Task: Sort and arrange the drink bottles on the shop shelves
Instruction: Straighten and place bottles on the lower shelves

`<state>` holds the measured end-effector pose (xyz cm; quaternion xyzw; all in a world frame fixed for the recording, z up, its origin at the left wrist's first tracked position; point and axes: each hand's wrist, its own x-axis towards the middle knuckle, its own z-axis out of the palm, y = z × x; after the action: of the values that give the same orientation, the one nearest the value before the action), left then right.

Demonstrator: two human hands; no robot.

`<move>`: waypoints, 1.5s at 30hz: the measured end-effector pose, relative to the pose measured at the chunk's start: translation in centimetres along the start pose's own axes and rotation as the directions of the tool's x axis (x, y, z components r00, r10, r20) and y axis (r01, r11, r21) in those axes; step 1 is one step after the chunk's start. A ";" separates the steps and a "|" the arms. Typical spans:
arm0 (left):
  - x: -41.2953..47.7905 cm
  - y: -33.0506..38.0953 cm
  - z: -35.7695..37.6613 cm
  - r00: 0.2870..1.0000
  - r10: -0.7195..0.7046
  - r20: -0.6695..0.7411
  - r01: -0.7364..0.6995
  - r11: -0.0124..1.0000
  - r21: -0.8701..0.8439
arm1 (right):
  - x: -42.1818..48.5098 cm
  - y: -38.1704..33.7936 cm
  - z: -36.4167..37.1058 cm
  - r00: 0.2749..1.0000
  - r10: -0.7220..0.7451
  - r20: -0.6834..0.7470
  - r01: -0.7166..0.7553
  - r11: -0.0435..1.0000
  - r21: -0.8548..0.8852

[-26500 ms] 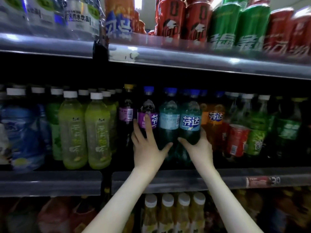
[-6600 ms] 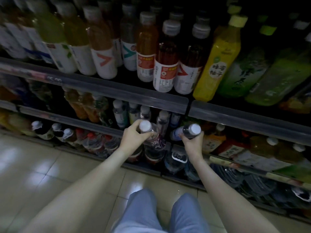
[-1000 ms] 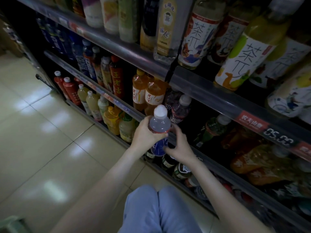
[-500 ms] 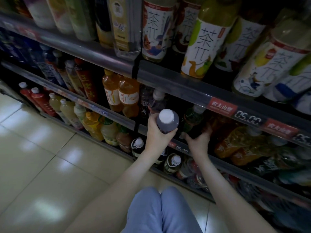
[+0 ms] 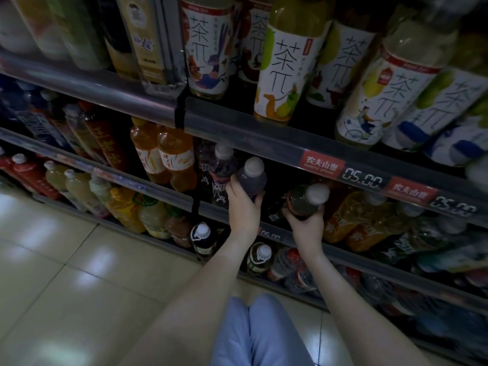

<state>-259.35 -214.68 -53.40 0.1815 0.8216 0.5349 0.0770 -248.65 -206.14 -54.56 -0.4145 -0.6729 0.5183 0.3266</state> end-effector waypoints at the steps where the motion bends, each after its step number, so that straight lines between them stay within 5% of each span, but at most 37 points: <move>1: 0.1 0.2 0.1 1.000 0.004 0.005 -0.004 1.000 0.020 | -0.6 -0.2 -0.4 1.000 0.026 -0.002 -0.026 1.000 0.003; 6: 0.0 1.2 0.4 0.999 -0.047 0.027 0.044 0.991 0.124 | -3.3 -0.9 -2.4 0.998 -0.012 0.054 0.014 1.000 -0.029; 11: -2.6 2.0 -2.0 0.965 -0.118 0.233 0.080 0.983 0.167 | -5.3 -3.7 -3.6 0.990 -0.032 0.139 0.031 0.999 0.008; 15: -5.4 2.5 -5.1 0.771 -0.027 0.637 -0.024 0.997 0.071 | -7.4 -6.4 -5.1 0.972 -0.003 0.235 -0.002 1.000 0.020; 18: -7.8 5.5 -7.5 0.651 -0.025 0.759 -0.037 0.997 0.065 | -9.7 -8.6 -7.1 0.965 0.051 0.256 -0.058 0.998 0.020; 26: -13.1 14.5 -10.4 0.612 -0.080 0.787 -0.113 0.976 0.186 | -14.7 -15.5 -14.6 0.920 0.239 0.311 -0.254 0.967 0.008; 34: -18.2 18.3 -6.3 0.596 -0.080 0.799 -0.205 0.947 0.247 | -14.8 -14.7 -23.2 0.863 0.356 0.359 -0.359 0.932 -0.061; 41: -23.2 20.6 -0.6 0.643 -0.237 0.728 0.109 0.970 0.219 | -12.2 -12.2 -31.2 0.823 0.328 0.463 -0.366 0.931 -0.009; 45: -23.9 20.3 1.6 0.685 -0.341 0.644 0.331 0.933 0.142 | -9.4 -10.5 -32.8 0.877 0.338 0.342 -0.331 0.940 -0.082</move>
<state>-232.44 -215.07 -37.27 0.2051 0.7640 0.4072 0.4565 -218.32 -201.80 -36.30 -0.4286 -0.6441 0.6253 0.1023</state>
